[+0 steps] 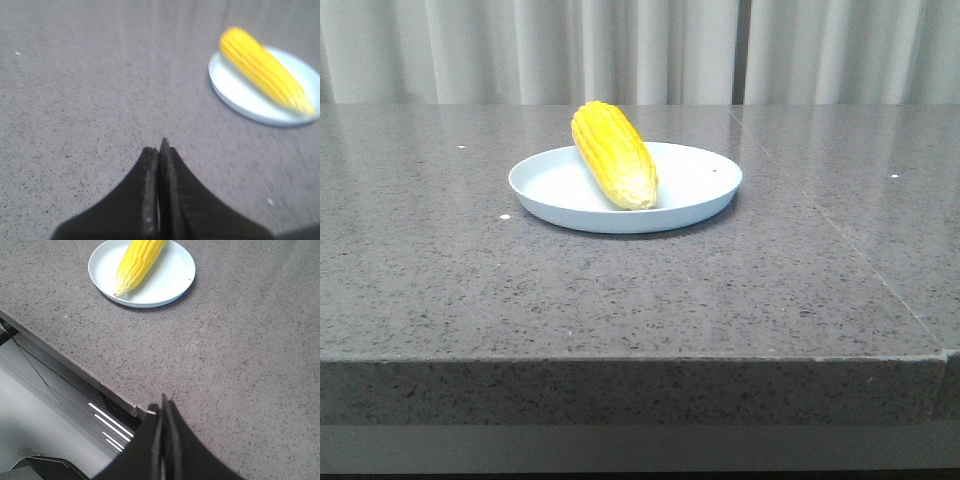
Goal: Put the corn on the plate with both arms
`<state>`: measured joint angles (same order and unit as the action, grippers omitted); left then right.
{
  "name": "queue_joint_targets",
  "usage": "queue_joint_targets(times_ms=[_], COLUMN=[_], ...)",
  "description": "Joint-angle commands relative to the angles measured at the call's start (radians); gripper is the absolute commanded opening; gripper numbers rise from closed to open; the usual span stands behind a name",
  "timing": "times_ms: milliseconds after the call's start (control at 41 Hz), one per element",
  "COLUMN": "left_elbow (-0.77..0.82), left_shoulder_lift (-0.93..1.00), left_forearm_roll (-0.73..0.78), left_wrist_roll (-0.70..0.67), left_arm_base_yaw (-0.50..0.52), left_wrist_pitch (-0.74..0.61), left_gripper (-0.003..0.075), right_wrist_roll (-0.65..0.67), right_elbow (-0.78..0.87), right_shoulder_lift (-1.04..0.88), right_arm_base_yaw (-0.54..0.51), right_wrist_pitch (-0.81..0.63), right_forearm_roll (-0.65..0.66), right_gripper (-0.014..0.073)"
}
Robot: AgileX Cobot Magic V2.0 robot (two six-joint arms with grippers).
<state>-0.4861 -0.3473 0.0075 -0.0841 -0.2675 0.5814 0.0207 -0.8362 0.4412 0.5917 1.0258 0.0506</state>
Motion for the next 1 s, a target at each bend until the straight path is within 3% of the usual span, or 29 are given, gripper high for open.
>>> queue_joint_targets(times_ms=[0, 171, 440, 977], left_elbow=[0.105, 0.327, 0.520, 0.518], left_shoulder_lift=[0.087, 0.259, 0.373, 0.371], left_forearm_roll=[-0.046, -0.031, -0.031, 0.018], left_wrist_roll=[0.000, 0.033, 0.033, 0.033], left_arm_base_yaw=[0.074, 0.165, 0.230, 0.262], left_wrist_pitch=[-0.235, -0.488, -0.696, -0.661], left_gripper=[-0.0020, -0.0020, -0.0020, -0.0020], right_wrist_roll=[-0.008, -0.008, -0.008, -0.008], right_elbow=[-0.022, -0.022, -0.022, -0.022], right_shoulder_lift=[0.008, 0.008, 0.008, 0.008], right_arm_base_yaw=[0.000, 0.000, 0.000, 0.000], right_wrist_pitch=[-0.070, -0.070, -0.071, -0.072], right_forearm_roll=[0.016, 0.016, 0.016, 0.016], right_gripper=[-0.0069, -0.0069, -0.0069, -0.0069])
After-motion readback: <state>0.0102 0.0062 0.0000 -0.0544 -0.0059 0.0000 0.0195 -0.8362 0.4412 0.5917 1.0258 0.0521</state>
